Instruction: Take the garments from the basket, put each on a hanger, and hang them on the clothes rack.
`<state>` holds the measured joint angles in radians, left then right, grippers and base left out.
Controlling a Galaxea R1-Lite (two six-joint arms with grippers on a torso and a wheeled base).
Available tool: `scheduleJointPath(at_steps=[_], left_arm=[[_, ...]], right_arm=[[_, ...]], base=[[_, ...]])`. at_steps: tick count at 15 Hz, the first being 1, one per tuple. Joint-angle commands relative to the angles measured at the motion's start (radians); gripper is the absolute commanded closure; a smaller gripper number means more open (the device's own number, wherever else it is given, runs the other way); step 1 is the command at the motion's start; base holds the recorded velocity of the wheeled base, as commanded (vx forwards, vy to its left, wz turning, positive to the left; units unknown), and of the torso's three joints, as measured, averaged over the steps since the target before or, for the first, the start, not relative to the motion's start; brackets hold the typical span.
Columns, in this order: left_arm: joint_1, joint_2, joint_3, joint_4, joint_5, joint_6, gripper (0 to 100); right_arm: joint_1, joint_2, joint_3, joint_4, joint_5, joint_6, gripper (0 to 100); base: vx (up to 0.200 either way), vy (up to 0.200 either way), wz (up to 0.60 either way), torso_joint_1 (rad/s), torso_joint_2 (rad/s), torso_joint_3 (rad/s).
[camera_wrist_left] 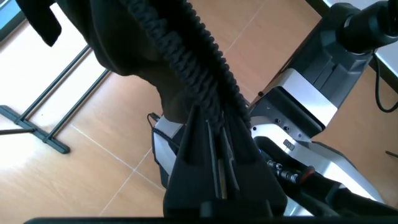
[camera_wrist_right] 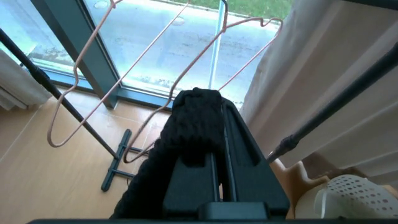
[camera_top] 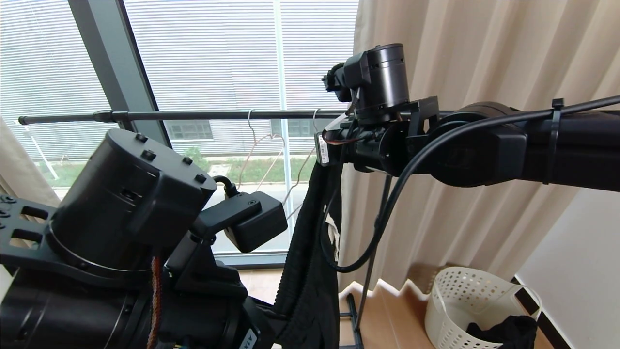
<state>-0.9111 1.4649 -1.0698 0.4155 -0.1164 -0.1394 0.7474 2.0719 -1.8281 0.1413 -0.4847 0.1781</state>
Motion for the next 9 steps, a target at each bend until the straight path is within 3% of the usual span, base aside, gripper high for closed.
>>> scheduleJointPath(at_steps=[1,6,9], left_arm=[[0.054,0.0,0.005,0.0,0.024,0.001,100],[0.238,0.023,-0.036,-0.001,0.034,0.035,100],[0.285,0.101,-0.113,-0.001,0.07,0.041,100]], right_arm=[[-0.005,-0.096,0.101,-0.003,-0.003,0.0,100],[-0.013,-0.371,0.4,-0.005,-0.025,-0.002,100],[-0.013,-0.526,0.546,0.001,-0.071,-0.002,100]], base=[[0.0,0.0,0.0,0.0,0.0,0.0],[0.0,0.0,0.0,0.0,0.0,0.0],[0.0,0.0,0.0,0.0,0.0,0.0]])
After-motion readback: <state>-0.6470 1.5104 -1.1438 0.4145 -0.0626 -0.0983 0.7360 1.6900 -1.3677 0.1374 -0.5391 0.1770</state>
